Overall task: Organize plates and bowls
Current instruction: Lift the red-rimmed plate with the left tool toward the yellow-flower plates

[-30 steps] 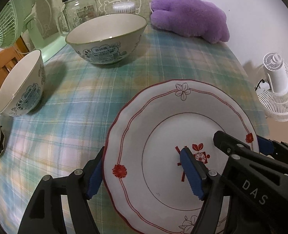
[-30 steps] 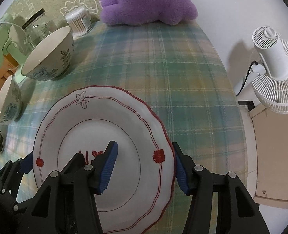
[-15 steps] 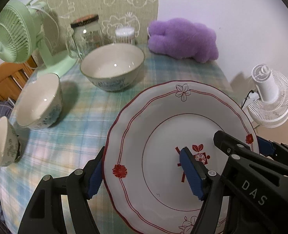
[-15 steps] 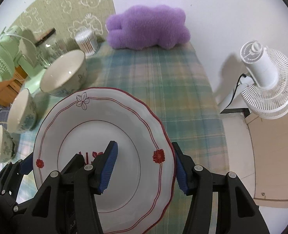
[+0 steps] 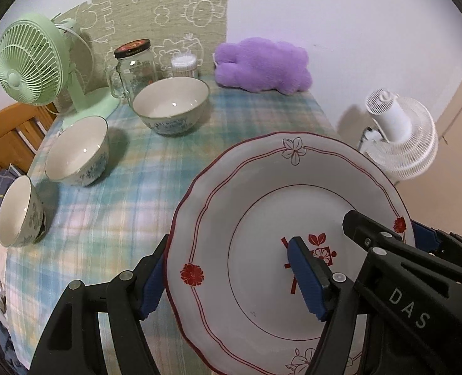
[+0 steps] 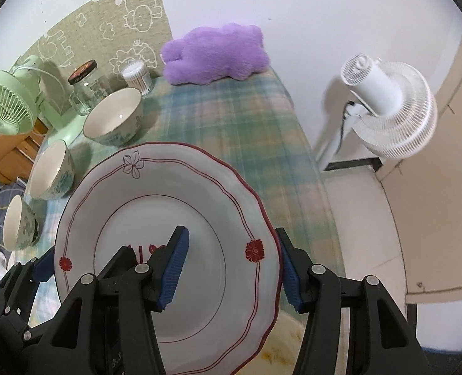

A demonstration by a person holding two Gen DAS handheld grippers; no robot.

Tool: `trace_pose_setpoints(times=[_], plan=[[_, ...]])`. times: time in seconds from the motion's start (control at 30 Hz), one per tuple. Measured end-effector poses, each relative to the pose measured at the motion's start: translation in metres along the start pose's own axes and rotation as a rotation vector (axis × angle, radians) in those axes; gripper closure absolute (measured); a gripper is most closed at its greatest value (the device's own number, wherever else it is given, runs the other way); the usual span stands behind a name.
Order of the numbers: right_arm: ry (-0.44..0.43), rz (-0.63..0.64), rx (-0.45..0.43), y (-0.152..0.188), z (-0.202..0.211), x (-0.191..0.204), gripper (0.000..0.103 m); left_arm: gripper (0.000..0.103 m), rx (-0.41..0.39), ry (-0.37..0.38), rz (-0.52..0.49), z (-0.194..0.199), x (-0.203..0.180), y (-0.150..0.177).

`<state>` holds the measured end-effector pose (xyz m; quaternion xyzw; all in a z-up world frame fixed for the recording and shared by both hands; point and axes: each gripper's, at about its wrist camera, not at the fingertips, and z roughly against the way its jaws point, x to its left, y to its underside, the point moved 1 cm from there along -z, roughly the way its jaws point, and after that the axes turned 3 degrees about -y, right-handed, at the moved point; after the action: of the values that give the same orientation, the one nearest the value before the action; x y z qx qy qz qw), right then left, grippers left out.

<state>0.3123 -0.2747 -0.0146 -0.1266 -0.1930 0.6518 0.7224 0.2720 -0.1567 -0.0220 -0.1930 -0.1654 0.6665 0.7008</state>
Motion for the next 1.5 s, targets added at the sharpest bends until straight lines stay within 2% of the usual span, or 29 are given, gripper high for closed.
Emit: trace_pose_setpoints(times=[0.4, 0.8, 1.17, 1.5], plan=[[0.063, -0.058, -0.004, 0.055, 0.034, -0.019, 0.045, 0.030, 0.024, 0.071, -0.053, 0.023, -0.019, 0.045], [0.107, -0.138, 0.055, 0.107, 0.035, -0.048, 0.045, 0.030, 0.109, 0.128, -0.119, 0.013, -0.043, 0.087], [0.116, -0.156, 0.110, 0.123, 0.014, -0.062, 0.045, 0.031, 0.162, 0.122, -0.126, -0.006, -0.054, 0.103], [0.120, -0.176, 0.143, 0.128, -0.001, -0.073, 0.045, 0.030, 0.165, 0.092, -0.147, -0.014, -0.063, 0.109]])
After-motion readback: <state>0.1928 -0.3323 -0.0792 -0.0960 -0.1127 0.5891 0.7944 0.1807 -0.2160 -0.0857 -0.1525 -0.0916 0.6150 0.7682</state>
